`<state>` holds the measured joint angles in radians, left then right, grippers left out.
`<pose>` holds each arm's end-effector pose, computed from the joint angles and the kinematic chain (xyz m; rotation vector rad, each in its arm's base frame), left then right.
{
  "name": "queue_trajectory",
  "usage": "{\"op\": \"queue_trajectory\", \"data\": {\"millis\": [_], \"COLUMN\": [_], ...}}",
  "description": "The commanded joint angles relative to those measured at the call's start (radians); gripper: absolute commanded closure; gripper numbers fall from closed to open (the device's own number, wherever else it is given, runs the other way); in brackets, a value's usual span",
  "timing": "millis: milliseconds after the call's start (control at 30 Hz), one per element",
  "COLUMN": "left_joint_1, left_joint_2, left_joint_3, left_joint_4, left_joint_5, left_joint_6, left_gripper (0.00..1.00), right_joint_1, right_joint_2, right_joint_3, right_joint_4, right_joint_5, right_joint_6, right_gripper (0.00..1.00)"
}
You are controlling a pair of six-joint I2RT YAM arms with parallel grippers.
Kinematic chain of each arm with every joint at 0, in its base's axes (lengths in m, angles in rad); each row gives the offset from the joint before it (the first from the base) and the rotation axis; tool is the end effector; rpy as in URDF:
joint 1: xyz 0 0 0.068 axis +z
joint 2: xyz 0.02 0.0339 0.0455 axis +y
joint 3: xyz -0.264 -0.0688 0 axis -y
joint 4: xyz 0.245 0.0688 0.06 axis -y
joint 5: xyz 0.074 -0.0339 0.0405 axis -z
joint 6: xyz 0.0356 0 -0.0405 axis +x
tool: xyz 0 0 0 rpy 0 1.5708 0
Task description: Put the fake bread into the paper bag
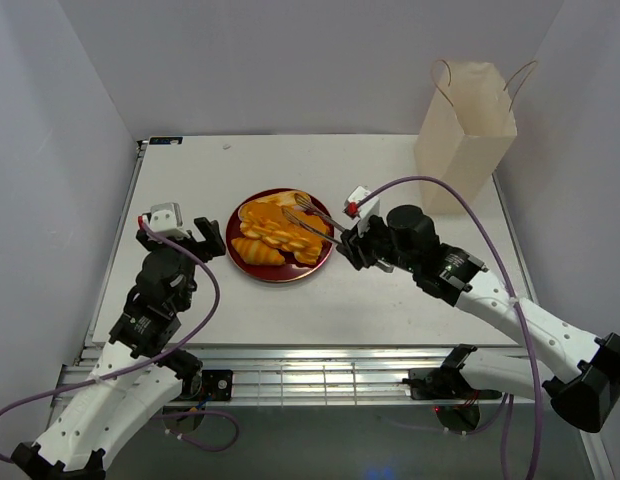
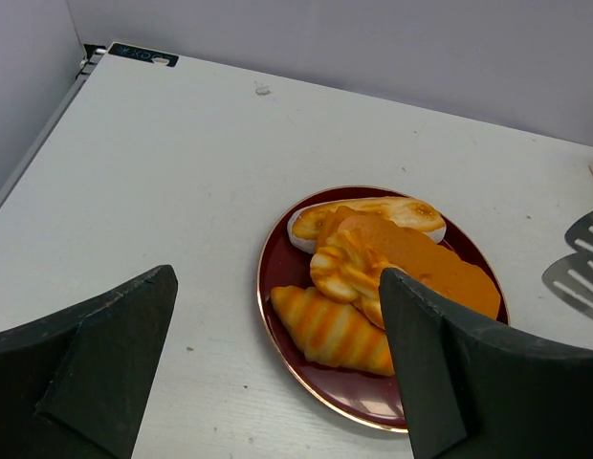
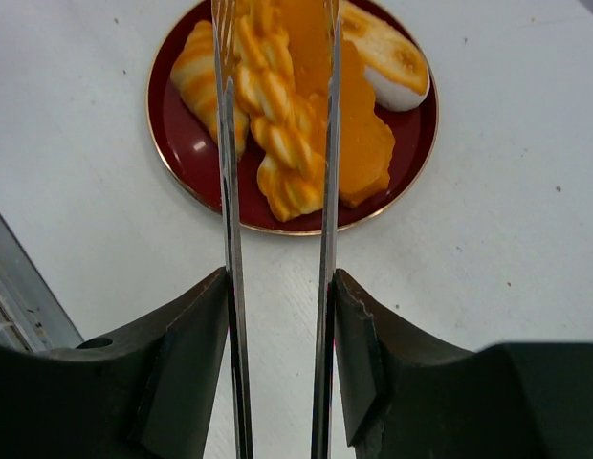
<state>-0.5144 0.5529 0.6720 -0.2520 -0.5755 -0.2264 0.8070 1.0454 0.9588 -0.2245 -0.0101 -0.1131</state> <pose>0.1266 -0.0493 0.3271 -0.1838 1.6726 -0.0667 0.1666 0.1744 0.3469 -0.8547 1.7090 0.4826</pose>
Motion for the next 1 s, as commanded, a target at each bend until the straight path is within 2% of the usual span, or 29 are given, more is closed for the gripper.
{"op": "queue_trajectory", "data": {"millis": [0, 167, 500, 967], "left_joint_1": [-0.006, -0.006, -0.006, -0.006], "left_joint_2": [0.01, 0.03, 0.042, 0.027], "left_joint_3": [-0.009, -0.009, -0.011, -0.008], "left_joint_4": [0.019, 0.019, 0.017, 0.019], "left_joint_5": [-0.004, -0.003, 0.002, 0.023], "left_joint_6": [0.001, 0.002, 0.002, -0.002], "left_gripper": [0.03, 0.03, 0.03, 0.03], "right_joint_1": [0.029, 0.06, 0.146, 0.161], "right_joint_2": [0.01, 0.074, 0.254, 0.324], "right_joint_3": [-0.026, -0.066, -0.022, 0.044], "right_joint_4": [0.059, 0.057, 0.053, 0.096], "right_joint_5": [0.087, 0.126, 0.26, 0.285], "right_joint_6": [-0.039, -0.077, -0.119, -0.14], "right_gripper": [0.49, 0.48, 0.49, 0.5]}}
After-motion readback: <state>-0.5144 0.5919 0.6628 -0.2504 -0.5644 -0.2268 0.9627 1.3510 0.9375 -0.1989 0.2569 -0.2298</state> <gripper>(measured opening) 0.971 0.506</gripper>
